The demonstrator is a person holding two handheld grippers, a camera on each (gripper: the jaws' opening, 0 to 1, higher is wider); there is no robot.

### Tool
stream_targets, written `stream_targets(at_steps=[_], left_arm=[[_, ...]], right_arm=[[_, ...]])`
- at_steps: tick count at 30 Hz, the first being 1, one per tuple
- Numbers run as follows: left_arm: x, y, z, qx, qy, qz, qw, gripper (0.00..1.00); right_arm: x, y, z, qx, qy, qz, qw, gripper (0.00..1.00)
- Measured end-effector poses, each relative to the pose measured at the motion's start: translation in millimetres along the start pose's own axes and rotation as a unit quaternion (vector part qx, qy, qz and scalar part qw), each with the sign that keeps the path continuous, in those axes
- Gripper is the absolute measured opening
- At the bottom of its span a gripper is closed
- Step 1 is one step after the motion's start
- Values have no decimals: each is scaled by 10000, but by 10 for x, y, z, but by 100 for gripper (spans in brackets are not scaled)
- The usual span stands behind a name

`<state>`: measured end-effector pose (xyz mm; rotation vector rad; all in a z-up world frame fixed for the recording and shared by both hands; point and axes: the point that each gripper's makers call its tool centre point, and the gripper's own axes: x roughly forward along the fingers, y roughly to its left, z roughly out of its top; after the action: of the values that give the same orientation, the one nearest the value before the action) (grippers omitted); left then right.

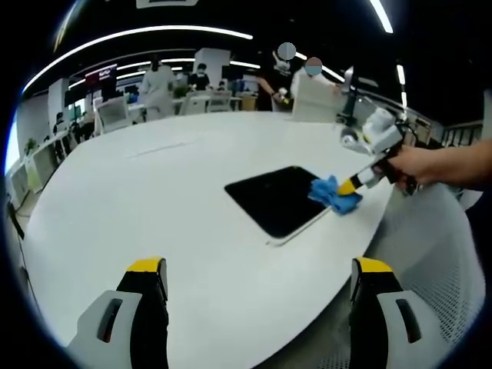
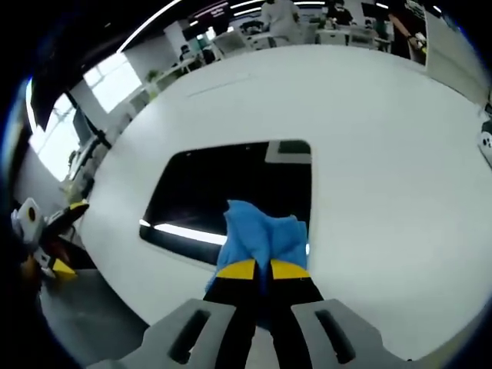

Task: Wipe the mirror surface with the cleaning cloth until all visible marks leave the cleaned area.

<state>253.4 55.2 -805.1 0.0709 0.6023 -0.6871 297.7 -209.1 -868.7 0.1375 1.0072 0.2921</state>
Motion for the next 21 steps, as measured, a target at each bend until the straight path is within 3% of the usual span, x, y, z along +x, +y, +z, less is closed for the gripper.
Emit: stream_targets(at_steps=[11,21], left_arm=[[7,-15,4,23,10,-39,10000,99],[10,1,8,4,-5,-24,10000,99]], right_arm=[[9,42,-1,85,45,27,10000,0],[112,310,35,39,142,211,9997,0]])
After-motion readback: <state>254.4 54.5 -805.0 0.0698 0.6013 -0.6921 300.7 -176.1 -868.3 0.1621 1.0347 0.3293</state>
